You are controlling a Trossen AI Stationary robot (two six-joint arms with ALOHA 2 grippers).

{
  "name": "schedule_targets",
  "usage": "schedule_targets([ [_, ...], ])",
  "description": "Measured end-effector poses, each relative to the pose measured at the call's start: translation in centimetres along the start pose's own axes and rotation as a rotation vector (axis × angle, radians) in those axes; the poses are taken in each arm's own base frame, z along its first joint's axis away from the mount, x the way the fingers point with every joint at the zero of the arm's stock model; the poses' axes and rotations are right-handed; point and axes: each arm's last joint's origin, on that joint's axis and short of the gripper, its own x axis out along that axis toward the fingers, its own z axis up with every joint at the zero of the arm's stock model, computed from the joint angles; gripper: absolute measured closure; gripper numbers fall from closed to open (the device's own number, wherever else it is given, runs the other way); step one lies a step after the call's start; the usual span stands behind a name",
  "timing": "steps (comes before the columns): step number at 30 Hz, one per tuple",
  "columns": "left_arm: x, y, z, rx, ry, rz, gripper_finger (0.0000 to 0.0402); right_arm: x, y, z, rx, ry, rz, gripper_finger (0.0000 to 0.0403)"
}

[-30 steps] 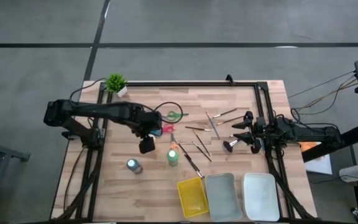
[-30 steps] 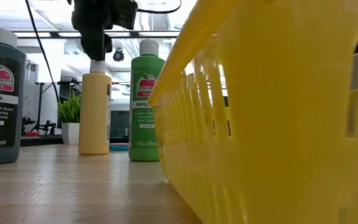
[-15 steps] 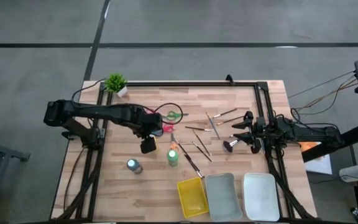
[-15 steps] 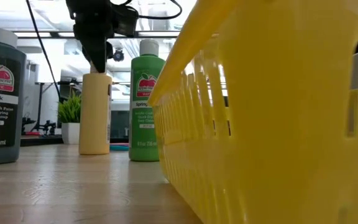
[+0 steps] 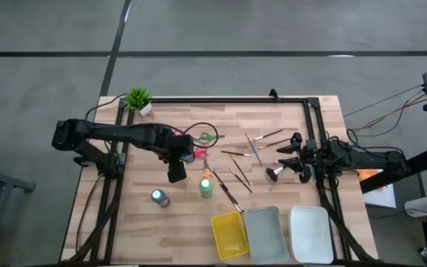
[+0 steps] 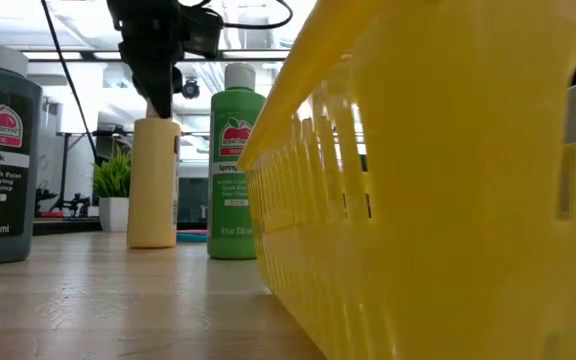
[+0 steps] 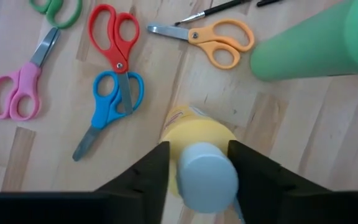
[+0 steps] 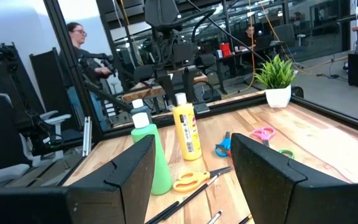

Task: Pick & Place Paint Supplies
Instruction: Put the yellow paint bottle into the yellow bin

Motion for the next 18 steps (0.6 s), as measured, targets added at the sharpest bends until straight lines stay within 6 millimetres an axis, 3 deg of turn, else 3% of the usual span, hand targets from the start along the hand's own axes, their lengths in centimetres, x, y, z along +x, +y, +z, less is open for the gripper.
schedule_targets([
  [5,-0.02,0.01,0.01,0.000,-0.001,0.003,0.0295,0.00,0.00,-0.01,0.000,0.000,0.000,0.0196],
  [18,-0.14,0.00,0.03,-0.006,0.001,0.000,0.0293,0.00,0.00,-0.01,0.000,0.000,0.000,0.0196],
])
